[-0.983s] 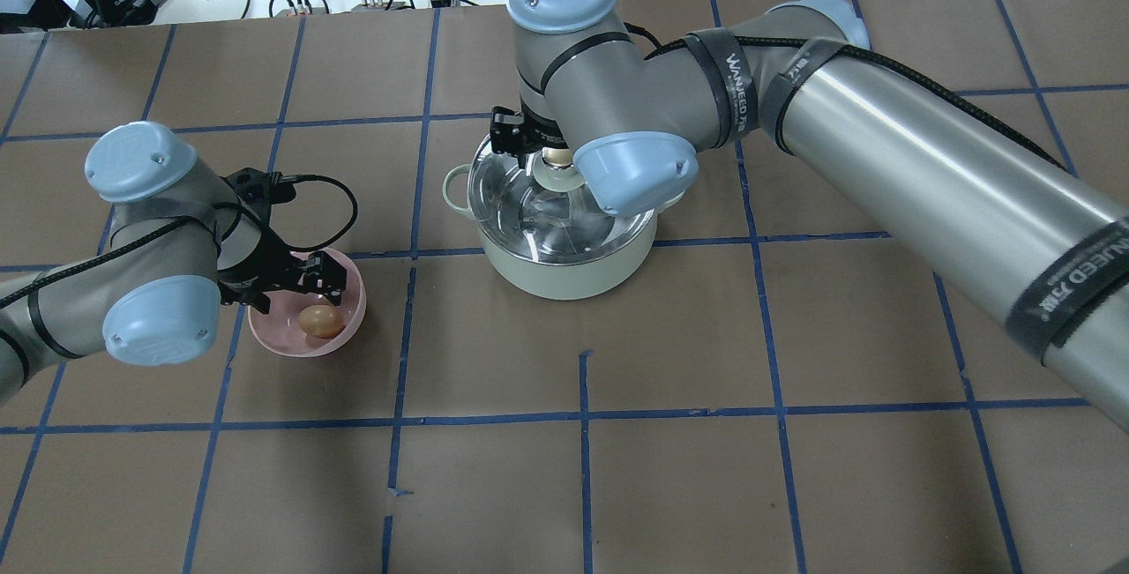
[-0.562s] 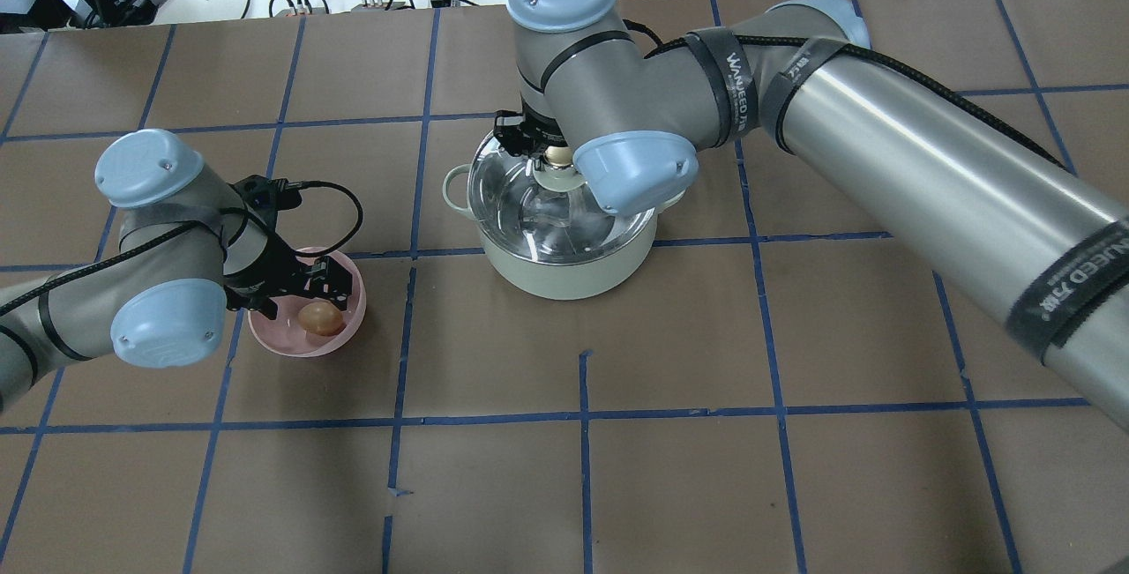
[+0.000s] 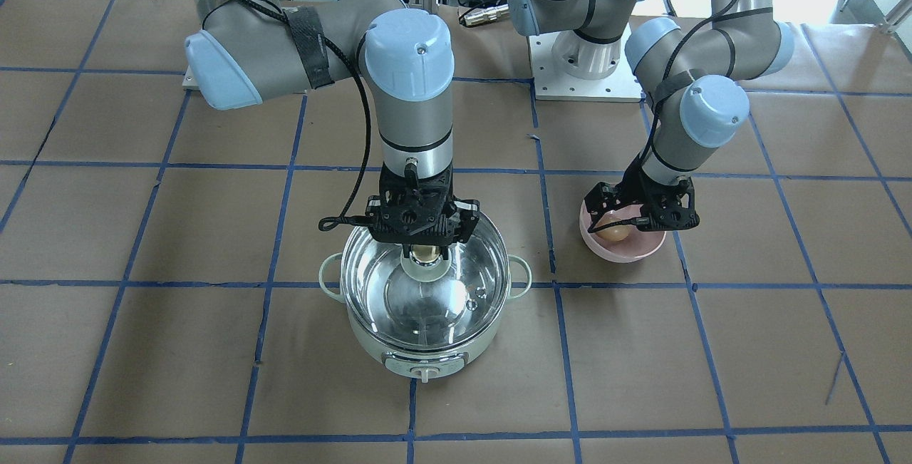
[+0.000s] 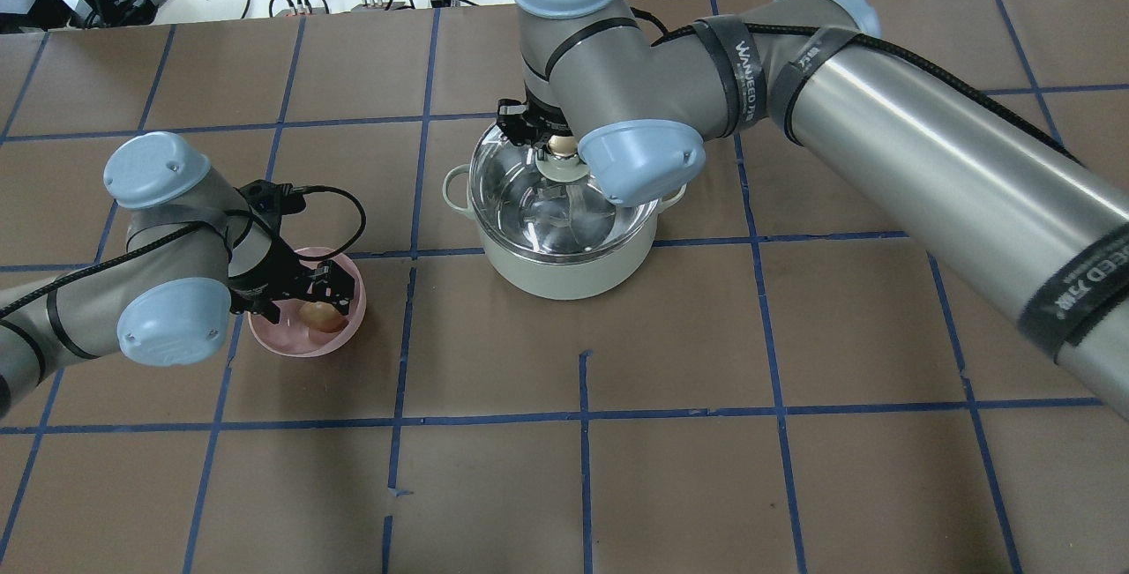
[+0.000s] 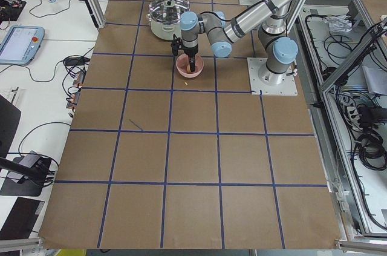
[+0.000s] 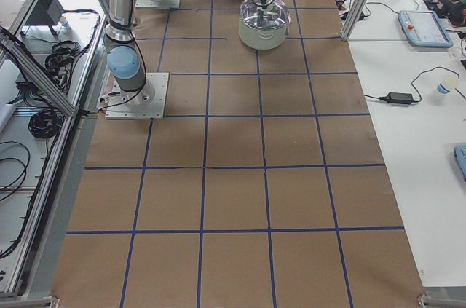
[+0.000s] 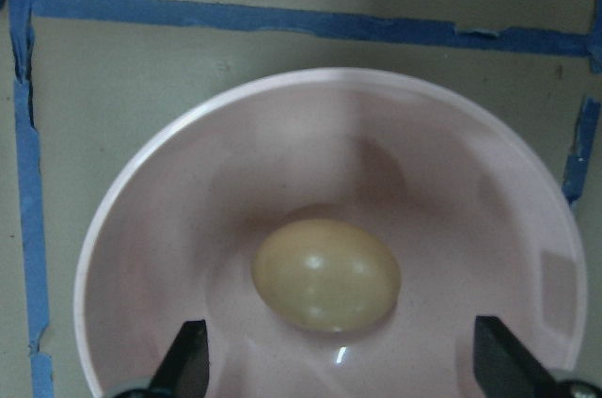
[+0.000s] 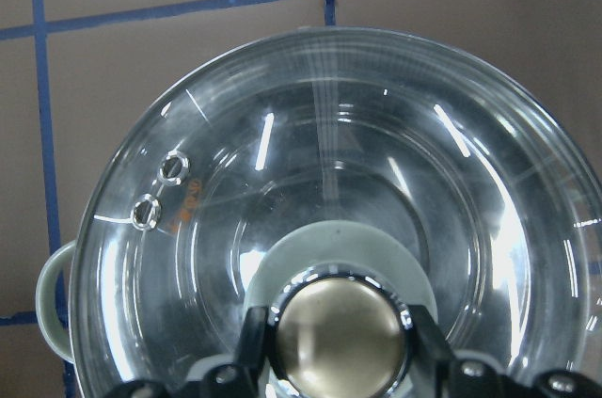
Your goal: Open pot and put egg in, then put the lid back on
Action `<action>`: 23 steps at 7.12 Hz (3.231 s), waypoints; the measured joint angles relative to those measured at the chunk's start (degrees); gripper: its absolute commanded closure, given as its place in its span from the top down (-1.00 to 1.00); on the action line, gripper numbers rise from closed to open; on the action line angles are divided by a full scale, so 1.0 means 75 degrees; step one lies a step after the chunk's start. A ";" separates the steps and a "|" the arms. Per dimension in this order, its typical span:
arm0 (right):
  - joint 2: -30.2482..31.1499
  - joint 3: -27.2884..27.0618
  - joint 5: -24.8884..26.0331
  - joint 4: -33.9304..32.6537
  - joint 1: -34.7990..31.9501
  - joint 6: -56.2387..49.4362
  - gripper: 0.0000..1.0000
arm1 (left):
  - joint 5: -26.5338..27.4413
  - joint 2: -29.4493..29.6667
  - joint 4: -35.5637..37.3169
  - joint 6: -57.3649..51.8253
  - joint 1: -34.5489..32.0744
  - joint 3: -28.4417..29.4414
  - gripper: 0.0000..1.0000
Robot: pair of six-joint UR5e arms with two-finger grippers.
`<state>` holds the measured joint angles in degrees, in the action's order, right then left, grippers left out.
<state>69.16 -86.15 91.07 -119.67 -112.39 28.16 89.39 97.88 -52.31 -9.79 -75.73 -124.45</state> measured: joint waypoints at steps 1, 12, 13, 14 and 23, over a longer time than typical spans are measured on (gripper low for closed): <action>0.0202 0.0045 0.0003 0.0084 0.0171 -0.0077 -0.11 | 0.0033 0.0009 0.0035 -0.0008 0.0003 0.0000 0.95; 0.1768 -0.0085 -0.0109 0.2147 0.3278 -0.4188 -0.23 | 0.0058 0.0356 0.0283 -0.0018 0.0008 0.0001 0.86; 0.1779 -0.0124 -0.0123 0.2151 0.3349 -0.4388 -0.23 | 0.0060 0.0361 0.0283 -0.0022 0.0008 0.0001 0.86; 0.1787 -0.0157 -0.0220 0.2155 0.3433 -0.4550 -0.22 | 0.0062 0.0364 0.0291 -0.0026 0.0008 -0.0003 0.86; 0.1894 -0.0266 -0.0530 0.2157 0.3547 -0.4669 -0.20 | 0.0037 0.0413 0.0330 -0.0030 0.0008 -0.0040 -0.45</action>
<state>83.37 -88.15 87.10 -103.49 -85.78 -6.86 89.67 100.98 -49.83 -10.02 -75.67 -124.75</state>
